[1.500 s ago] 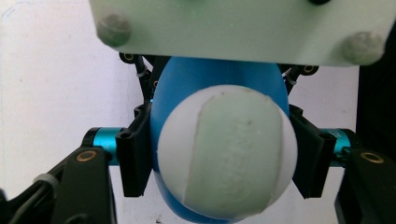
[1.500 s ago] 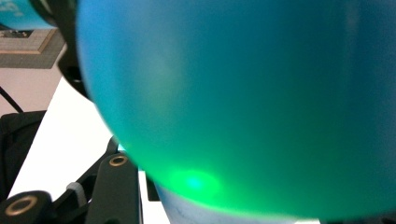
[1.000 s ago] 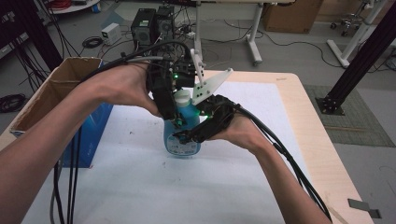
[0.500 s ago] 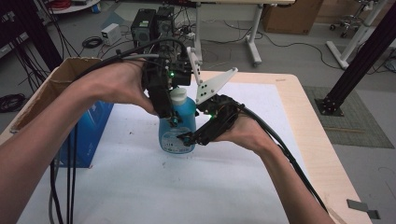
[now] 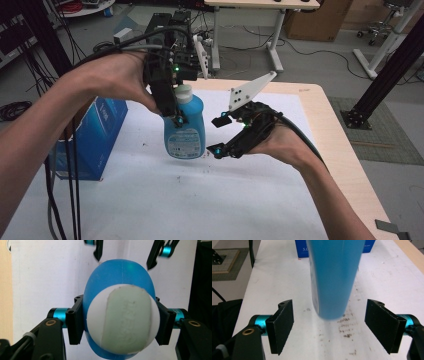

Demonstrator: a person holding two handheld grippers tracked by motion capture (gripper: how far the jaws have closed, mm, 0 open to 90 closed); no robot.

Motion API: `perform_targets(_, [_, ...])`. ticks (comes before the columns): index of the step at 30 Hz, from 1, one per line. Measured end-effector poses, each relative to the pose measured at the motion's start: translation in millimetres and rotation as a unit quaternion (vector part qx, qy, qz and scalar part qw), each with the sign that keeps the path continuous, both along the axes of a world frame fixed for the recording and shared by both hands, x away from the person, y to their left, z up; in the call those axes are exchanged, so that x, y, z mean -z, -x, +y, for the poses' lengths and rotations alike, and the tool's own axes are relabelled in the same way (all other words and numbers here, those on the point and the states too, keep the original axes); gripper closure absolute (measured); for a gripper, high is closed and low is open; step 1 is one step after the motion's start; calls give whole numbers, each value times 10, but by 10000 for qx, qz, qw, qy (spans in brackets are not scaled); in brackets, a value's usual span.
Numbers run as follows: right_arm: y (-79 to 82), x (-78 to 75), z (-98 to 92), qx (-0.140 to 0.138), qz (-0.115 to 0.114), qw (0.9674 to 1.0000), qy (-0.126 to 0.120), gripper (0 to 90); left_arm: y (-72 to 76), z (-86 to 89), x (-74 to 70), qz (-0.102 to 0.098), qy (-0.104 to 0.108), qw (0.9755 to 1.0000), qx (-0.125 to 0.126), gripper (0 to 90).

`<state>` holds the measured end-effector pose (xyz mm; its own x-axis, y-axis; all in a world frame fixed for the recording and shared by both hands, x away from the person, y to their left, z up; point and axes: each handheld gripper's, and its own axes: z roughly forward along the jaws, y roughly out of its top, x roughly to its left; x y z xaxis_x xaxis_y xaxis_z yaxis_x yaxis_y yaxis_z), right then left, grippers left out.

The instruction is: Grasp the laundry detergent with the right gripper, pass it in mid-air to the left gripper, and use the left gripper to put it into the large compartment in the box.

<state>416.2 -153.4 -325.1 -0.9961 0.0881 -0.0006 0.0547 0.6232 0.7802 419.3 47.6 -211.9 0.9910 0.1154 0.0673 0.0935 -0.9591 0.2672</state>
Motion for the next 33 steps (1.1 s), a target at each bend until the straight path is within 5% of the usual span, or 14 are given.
perform_targets(7, [78, -133, -238, 314, -143, 9989, 329, 157, -45, 223, -243, -3, -69, 9992, -390, 381])
perform_targets(12, [149, -203, -545, 778, -129, 9949, 625, 121, -105, 511, -564, -48, -119, 9949, -1004, 381])
perform_targets(17, [186, -199, -753, 1077, -176, 9891, 986, 121, -150, 777, -795, -31, -84, 9876, -1567, 381])
perform_targets(21, [208, -189, -846, 1269, -187, 9863, 1036, 121, -173, 1033, -928, -92, 70, 9785, -2057, 381])
perform_targets(24, [204, -158, -889, 1331, -156, 9850, 1083, 121, -171, 1187, -981, -138, 122, 9742, -2251, 381])
perform_targets(33, [180, -52, -915, 1470, -153, 9794, 1378, 121, -137, 1588, -1068, -191, 191, 9552, -2948, 382])
